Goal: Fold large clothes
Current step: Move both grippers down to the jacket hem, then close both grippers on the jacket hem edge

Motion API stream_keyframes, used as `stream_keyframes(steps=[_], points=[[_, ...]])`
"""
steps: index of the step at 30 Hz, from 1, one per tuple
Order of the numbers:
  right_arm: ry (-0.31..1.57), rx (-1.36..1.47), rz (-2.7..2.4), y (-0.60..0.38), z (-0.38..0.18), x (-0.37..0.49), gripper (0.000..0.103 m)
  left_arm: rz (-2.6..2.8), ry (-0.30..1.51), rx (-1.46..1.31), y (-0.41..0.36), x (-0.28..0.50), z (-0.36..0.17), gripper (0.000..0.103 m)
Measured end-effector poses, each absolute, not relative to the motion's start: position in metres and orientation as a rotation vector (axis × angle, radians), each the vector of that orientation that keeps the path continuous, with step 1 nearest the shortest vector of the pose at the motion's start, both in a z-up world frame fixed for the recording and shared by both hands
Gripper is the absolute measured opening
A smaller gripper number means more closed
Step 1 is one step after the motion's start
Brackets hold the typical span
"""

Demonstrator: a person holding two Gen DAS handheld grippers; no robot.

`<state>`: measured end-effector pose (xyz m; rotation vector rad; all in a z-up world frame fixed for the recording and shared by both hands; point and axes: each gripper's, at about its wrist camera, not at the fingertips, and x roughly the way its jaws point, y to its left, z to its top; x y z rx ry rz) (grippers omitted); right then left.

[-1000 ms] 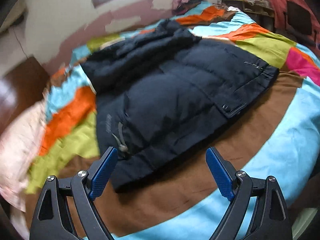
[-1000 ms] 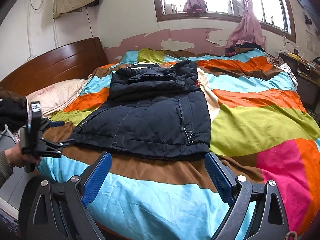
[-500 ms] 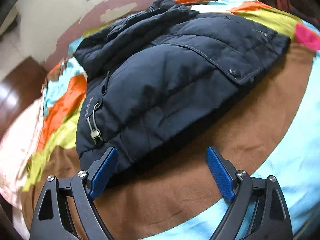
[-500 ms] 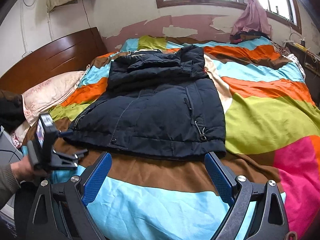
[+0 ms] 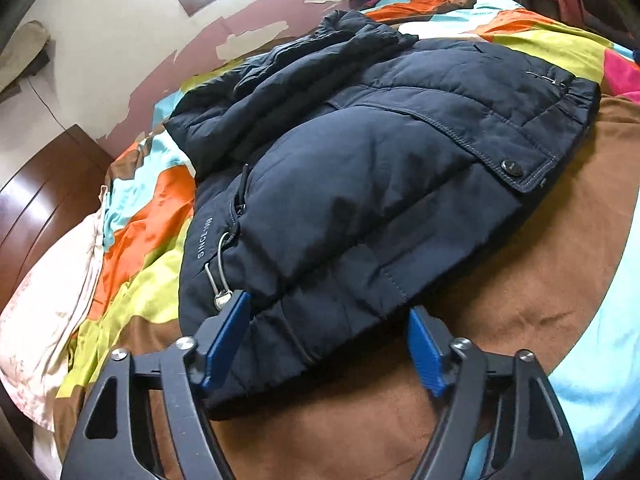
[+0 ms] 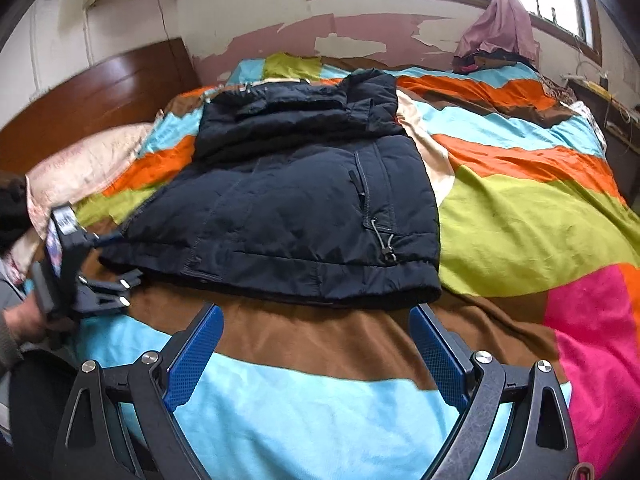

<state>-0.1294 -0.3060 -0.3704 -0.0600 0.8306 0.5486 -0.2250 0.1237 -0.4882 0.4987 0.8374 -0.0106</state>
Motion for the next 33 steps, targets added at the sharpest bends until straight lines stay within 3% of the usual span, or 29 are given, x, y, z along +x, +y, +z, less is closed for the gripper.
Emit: stream_keyframes(steps=[6, 8, 11, 26, 28, 30, 33], points=[[0.847, -0.089, 0.546, -0.303, -0.387, -0.111, 0.094, -0.047, 0.864, 0.565, 0.114, -0.224, -0.498, 0.066], [0.854, -0.093, 0.546, -0.302, -0.392, -0.107, 0.094, -0.042, 0.861, 0.512, 0.120, -0.224, -0.494, 0.032], [0.851, -0.142, 0.566, -0.296, -0.400, -0.102, 0.094, -0.054, 0.867, 0.360, 0.134, -0.221, -0.477, 0.024], [0.772, -0.661, 0.550, -0.234, -0.458, -0.090, 0.092, -0.089, 0.833, -0.014, 0.156, -0.200, -0.415, 0.019], [0.777, -0.676, 0.526, -0.233, -0.465, -0.083, 0.086, -0.090, 0.838, 0.001, 0.154, -0.201, -0.415, 0.019], [0.789, -0.667, 0.504, -0.234, -0.467, -0.075, 0.045, -0.085, 0.844, 0.026, 0.150, -0.203, -0.417, 0.019], [0.803, -0.634, 0.495, -0.236, -0.466, -0.064, 0.036, -0.060, 0.855, 0.065, 0.145, -0.205, -0.426, 0.019]])
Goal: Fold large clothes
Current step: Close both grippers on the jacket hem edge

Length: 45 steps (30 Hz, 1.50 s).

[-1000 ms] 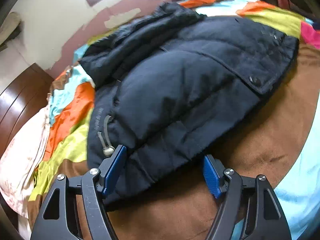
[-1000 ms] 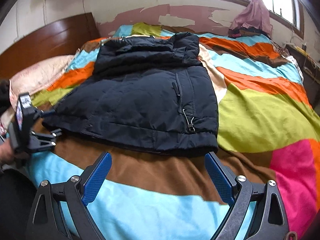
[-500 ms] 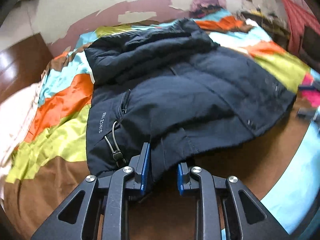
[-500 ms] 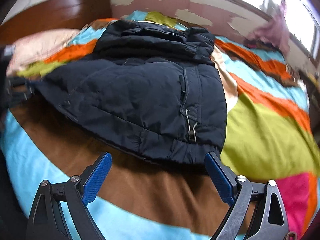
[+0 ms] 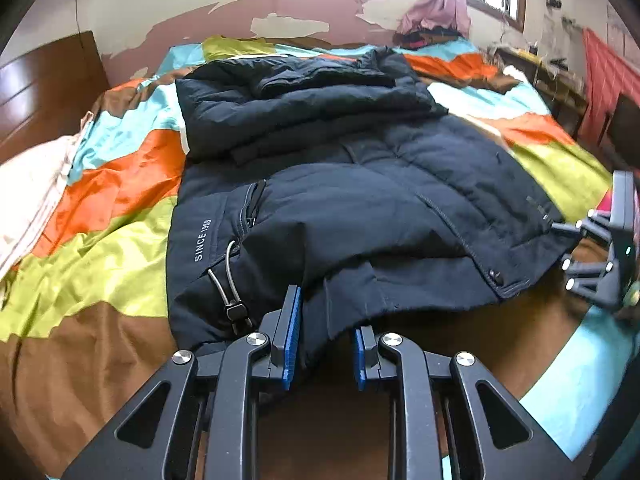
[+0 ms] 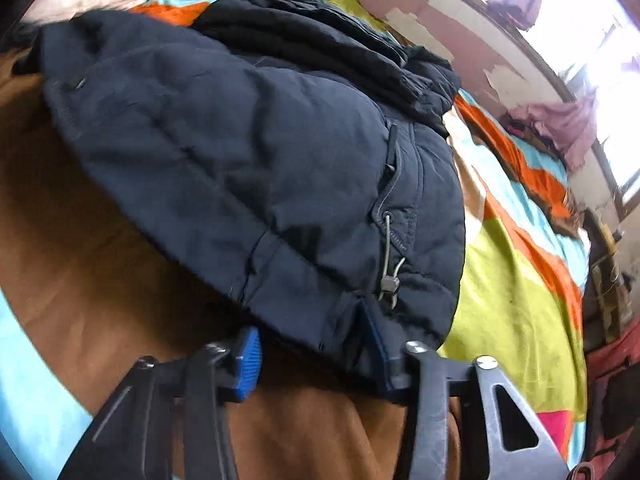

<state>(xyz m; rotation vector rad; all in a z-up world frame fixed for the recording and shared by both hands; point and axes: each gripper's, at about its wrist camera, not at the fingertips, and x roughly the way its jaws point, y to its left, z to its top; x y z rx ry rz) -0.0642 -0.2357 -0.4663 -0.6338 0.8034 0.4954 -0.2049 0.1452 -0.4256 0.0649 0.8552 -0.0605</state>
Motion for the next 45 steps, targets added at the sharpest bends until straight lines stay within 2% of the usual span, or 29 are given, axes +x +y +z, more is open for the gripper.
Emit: stream_keyframes(steps=[2, 6, 9, 25, 45], points=[[0.798, -0.640, 0.499, -0.233, -0.465, -0.063, 0.032, -0.049, 0.867, 0.048, 0.147, -0.205, -0.432, 0.019], [0.786, -0.604, 0.516, -0.233, -0.455, -0.062, 0.020, -0.030, 0.889, -0.011, 0.152, -0.204, -0.437, 0.019], [0.792, -0.564, 0.528, -0.237, -0.448, -0.061, 0.017, -0.017, 0.907, -0.025, 0.152, -0.204, -0.438, 0.019], [0.796, -0.493, 0.557, -0.241, -0.425, -0.055, 0.013, -0.014, 0.929, 0.006, 0.152, -0.205, -0.447, 0.020], [0.768, -0.432, 0.577, -0.251, -0.402, -0.057, 0.012, 0.037, 0.896, -0.038, 0.148, -0.210, -0.432, 0.019]])
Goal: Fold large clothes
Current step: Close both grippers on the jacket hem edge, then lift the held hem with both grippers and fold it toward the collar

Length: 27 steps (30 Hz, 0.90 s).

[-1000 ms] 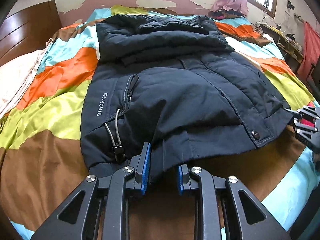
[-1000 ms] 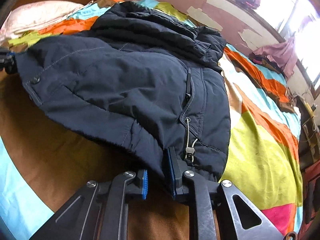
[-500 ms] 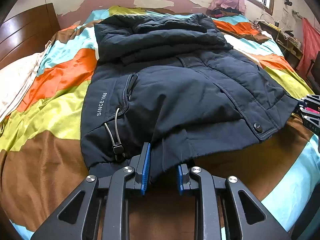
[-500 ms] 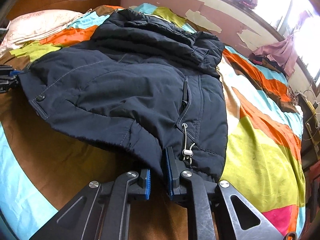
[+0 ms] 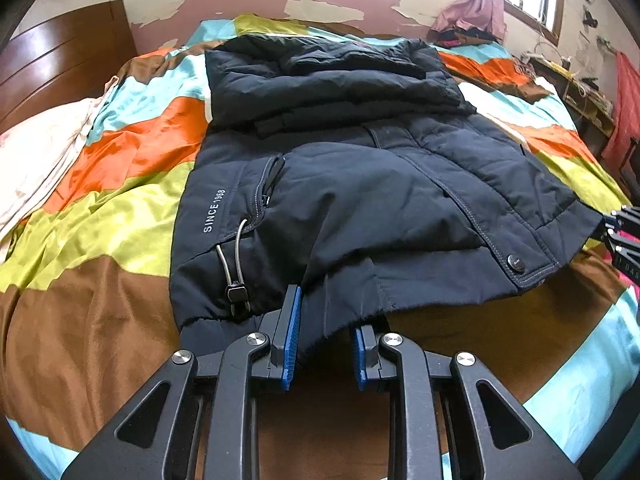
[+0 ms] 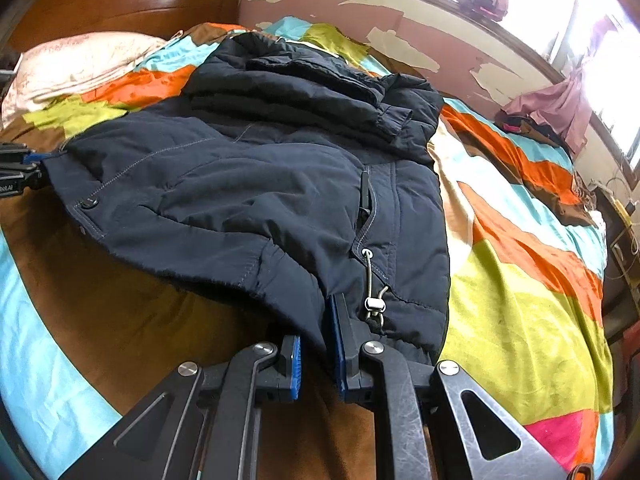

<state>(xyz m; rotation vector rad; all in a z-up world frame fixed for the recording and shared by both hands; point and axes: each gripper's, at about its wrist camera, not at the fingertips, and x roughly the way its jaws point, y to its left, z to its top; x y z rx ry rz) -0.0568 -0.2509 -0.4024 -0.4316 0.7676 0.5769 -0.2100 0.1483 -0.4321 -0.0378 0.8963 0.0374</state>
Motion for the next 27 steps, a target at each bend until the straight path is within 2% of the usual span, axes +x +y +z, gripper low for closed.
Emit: stream_keyframes(steps=[27], points=[[0.680, -0.282, 0.564, -0.244, -0.328, -0.022, 0.011, 0.093, 0.729, -0.090, 0.160, -0.174, -0.356, 0.013]])
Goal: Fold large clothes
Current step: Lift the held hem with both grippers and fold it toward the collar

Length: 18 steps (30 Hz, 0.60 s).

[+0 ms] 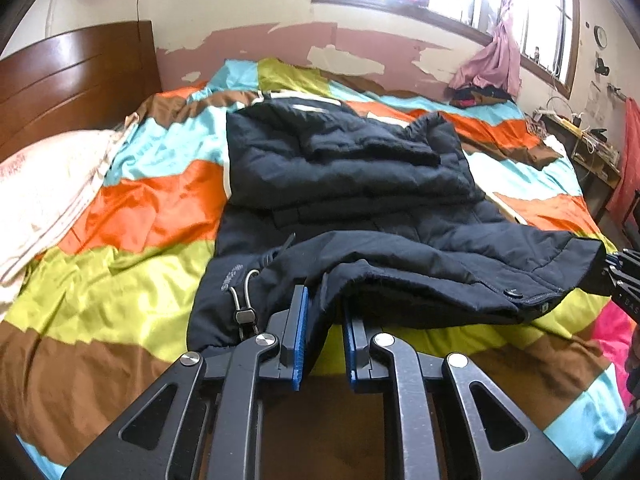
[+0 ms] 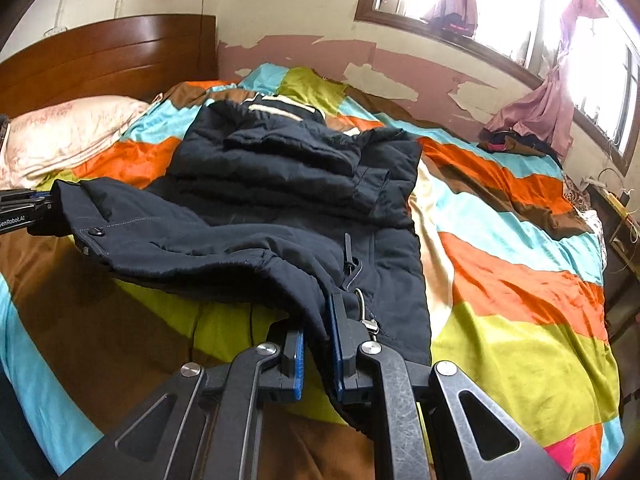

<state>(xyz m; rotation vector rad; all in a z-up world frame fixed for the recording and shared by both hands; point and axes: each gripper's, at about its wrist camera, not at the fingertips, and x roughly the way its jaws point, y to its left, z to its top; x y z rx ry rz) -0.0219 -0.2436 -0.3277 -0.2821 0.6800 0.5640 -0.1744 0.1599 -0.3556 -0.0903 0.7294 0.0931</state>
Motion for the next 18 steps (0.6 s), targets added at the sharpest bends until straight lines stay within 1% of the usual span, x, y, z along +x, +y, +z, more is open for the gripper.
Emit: stream_keyframes(steps=[6, 13, 18], points=[[0.673, -0.254, 0.554, -0.244, -0.321, -0.018, 0.011, 0.109, 0.682, -0.098, 0.163, -0.161, -0.346, 0.013], [0.659, -0.252, 0.531, -0.237, -0.309, -0.008, 0.011, 0.122, 0.650, -0.135, 0.172, -0.126, -0.329, 0.013], [0.655, -0.256, 0.524, -0.234, -0.303, 0.004, 0.010, 0.100, 0.630, -0.166, 0.177, -0.123, -0.328, 0.013]])
